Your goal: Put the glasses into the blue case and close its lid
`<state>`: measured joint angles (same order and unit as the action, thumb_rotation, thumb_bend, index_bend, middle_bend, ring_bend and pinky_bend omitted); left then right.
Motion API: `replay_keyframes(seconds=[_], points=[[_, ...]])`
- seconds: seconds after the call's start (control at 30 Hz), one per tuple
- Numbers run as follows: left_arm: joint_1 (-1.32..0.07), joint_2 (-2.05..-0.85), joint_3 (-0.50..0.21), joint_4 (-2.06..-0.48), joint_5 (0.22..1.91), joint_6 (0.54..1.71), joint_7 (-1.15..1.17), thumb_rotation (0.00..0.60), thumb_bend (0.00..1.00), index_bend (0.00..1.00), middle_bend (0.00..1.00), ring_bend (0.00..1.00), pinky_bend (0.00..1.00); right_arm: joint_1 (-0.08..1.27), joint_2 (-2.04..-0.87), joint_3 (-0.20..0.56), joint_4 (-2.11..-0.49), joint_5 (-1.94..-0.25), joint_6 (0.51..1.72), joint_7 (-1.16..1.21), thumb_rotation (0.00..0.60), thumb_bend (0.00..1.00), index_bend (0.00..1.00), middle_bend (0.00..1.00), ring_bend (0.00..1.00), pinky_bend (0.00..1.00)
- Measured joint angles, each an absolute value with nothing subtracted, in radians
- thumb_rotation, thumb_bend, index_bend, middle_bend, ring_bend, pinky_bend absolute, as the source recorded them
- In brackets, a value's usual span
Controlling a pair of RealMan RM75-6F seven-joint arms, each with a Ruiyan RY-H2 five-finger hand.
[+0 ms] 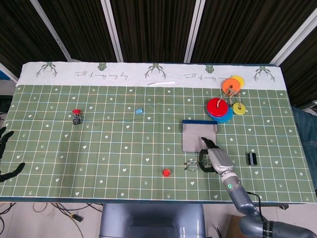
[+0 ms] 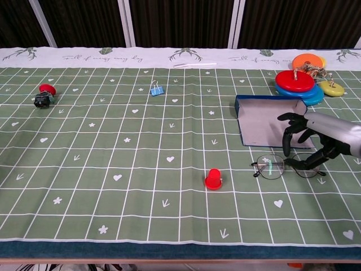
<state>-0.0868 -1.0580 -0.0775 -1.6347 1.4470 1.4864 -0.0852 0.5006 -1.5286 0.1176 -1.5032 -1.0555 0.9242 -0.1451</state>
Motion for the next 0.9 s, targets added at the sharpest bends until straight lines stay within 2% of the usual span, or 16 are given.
replay_keyframes(seconds=[0.67,0.9], points=[[-0.087,-1.059,-0.076,-1.634,1.449,1.484,-0.084,0.6,0.22,0.1,0.0,0.0,0.0,0.509,-1.528,0.107,-1.494,-1.038,0.904,-0.158,0.6,0.47,0.57,0.0,0.06,0.21],[-0.087,-1.058,-0.076,-1.634,1.449,1.484,-0.084,0.6,0.22,0.1,0.0,0.0,0.0,0.511,-1.528,0.107,-1.495,-1.036,0.905,-0.159,0.6,0.5,0.61,0.0,0.06,0.21]])
